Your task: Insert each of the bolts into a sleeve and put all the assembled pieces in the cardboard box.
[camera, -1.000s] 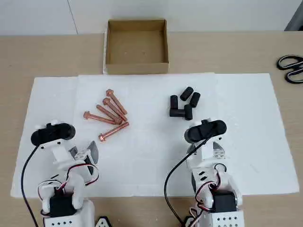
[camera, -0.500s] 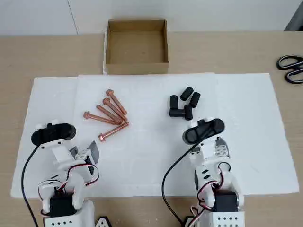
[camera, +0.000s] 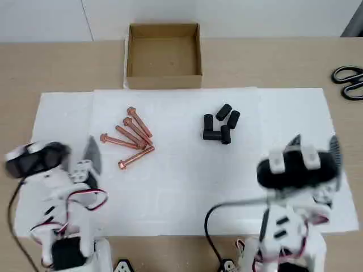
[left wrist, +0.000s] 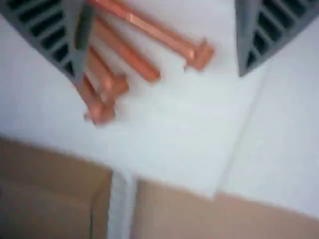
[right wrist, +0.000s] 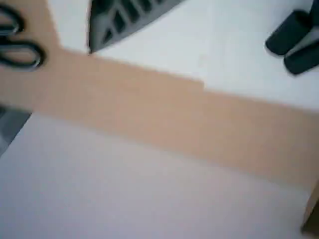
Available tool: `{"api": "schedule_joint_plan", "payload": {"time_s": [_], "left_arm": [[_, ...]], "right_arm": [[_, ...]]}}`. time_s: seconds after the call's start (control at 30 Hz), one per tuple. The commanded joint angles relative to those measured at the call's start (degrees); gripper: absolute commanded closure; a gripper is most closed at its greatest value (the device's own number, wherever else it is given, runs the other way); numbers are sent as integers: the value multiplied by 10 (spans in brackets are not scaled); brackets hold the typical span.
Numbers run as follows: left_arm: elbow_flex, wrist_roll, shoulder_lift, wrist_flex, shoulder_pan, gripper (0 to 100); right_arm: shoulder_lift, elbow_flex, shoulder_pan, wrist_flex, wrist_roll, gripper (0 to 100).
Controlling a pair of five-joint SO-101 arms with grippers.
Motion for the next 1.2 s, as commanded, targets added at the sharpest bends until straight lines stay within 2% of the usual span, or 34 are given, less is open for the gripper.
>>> {"api": "schedule_joint_plan", "payload": {"time_s": [0.0,0.1,0.23,0.33,0.47,0.63,0.77,0.9,1.17], "left_arm": [[-70,-40,19,-1,-39,807],[-126,-90,105,32,-64,807],[-250,-92,282,67,-82,807],[-363,-92,432,135,-73,807],[-502,-93,638,257,-42,807],[-616,-92,850,337,-32,807],[-658,-93,970,342,-33,805],[-706,-93,1051,372,-41,805],[-852,-94,1104,462,-84,807]], "right_arm": [[18,-75,-7,-4,-16,793],[102,-108,-11,10,-20,793],[307,-197,-11,53,-20,793],[494,-321,-29,149,-17,793],[735,-505,-79,333,-17,793],[953,-665,-109,436,-21,793],[1037,-713,-112,441,-50,793],[1066,-738,-125,400,-96,793],[1076,-752,-168,281,-204,794]]}}
